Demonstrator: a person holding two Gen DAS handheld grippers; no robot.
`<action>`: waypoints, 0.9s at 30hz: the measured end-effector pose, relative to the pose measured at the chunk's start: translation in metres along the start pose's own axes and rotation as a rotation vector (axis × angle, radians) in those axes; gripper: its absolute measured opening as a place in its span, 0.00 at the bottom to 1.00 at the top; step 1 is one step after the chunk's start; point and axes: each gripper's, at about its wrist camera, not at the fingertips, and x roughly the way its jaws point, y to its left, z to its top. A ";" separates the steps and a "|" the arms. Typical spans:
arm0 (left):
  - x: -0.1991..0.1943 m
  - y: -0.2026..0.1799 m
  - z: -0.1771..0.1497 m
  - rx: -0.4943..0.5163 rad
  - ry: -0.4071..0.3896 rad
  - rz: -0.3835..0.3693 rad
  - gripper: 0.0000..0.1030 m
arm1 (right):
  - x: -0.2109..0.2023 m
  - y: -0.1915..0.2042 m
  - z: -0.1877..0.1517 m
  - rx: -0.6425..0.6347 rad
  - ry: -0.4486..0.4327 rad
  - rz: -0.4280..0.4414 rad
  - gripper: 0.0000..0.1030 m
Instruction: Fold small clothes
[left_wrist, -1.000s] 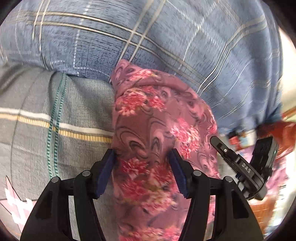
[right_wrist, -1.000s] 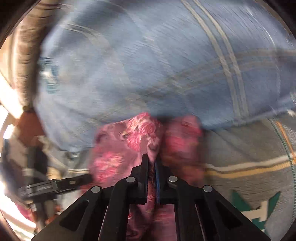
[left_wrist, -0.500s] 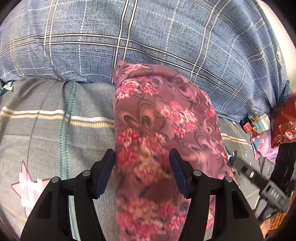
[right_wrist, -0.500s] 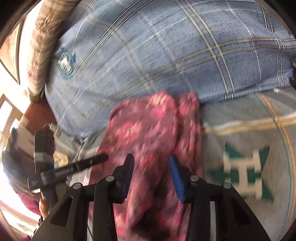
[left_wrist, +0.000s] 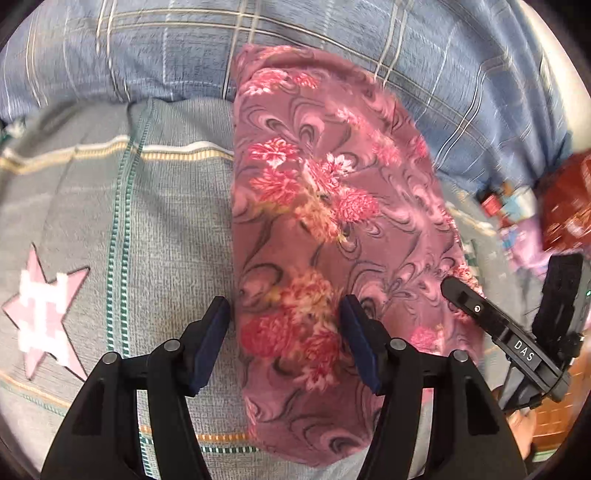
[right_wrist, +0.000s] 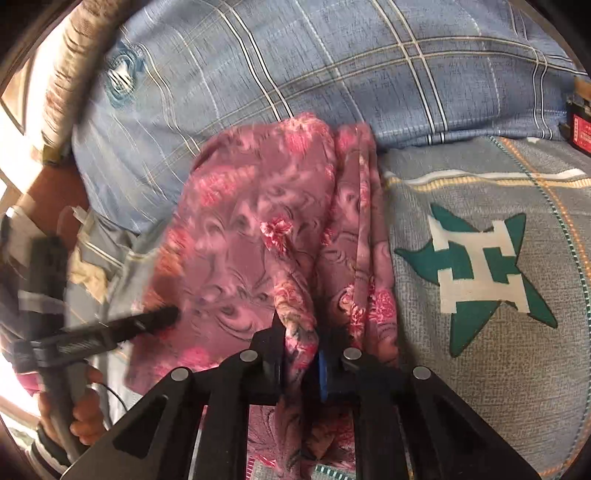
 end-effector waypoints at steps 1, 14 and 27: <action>-0.004 0.005 0.004 -0.014 -0.003 -0.020 0.60 | -0.006 0.001 0.002 0.005 -0.011 0.025 0.19; 0.025 0.038 0.053 -0.109 0.113 -0.268 0.65 | 0.014 -0.068 0.035 0.227 -0.026 0.349 0.65; 0.011 0.002 0.051 -0.052 0.010 -0.242 0.23 | 0.028 0.000 0.048 -0.074 0.070 0.058 0.26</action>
